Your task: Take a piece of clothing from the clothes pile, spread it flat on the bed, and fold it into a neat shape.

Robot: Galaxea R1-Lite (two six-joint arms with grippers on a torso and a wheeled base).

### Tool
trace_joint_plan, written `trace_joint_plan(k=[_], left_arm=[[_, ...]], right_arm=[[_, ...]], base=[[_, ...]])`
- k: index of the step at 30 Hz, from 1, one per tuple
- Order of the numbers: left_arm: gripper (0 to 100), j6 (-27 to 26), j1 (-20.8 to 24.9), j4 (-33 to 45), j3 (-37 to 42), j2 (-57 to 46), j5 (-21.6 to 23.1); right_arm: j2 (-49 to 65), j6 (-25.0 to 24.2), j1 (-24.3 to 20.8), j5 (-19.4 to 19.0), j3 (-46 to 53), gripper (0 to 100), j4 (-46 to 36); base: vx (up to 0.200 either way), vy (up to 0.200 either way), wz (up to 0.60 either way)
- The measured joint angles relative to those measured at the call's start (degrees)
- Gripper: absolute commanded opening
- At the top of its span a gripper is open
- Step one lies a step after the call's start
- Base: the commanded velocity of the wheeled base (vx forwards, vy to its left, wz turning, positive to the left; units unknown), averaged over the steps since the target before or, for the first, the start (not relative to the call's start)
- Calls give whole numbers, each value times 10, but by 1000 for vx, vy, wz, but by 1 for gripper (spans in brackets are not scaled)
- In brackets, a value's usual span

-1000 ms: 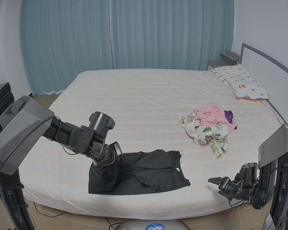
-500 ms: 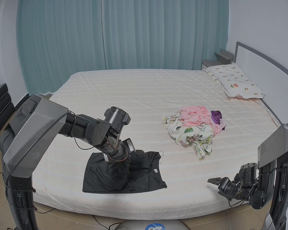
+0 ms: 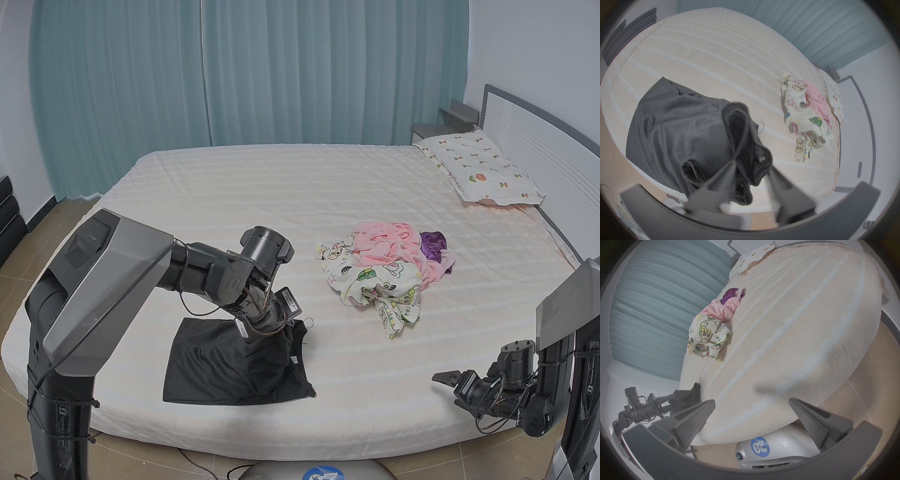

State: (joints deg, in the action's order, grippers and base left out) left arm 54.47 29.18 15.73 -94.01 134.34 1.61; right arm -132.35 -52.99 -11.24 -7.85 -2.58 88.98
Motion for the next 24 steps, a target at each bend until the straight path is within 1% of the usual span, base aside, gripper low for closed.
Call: trace_joint_plan(k=[7,10,11,13,19,22,24], left_arm=[[100,13,-1,3,4,-7,15],[100,19,-3,2,16,-23,34],[100,20,-5,1,30,-36,48],[100,21,-10,0,48,-48,61],[100,25,-62,-7,126,-95,107],[100,27,-85,-28,169,-114,130],[100,27,-100,-50,200,-126,143]], right_arm=[[0,0,0,0,1,100,0],[-1,0,0,1,2,100,0],[-1,0,0,1,3,100,0],[-1,0,0,1,3,100,0],[-3,0,0,2,4,100,0],[-3,0,-2,2,4,100,0],[-3,0,-3,1,5,100,0]], base=[[0,0,0],[0,0,0],[0,0,0],[0,0,0],[0,0,0],[0,0,0],[-200,0,0]])
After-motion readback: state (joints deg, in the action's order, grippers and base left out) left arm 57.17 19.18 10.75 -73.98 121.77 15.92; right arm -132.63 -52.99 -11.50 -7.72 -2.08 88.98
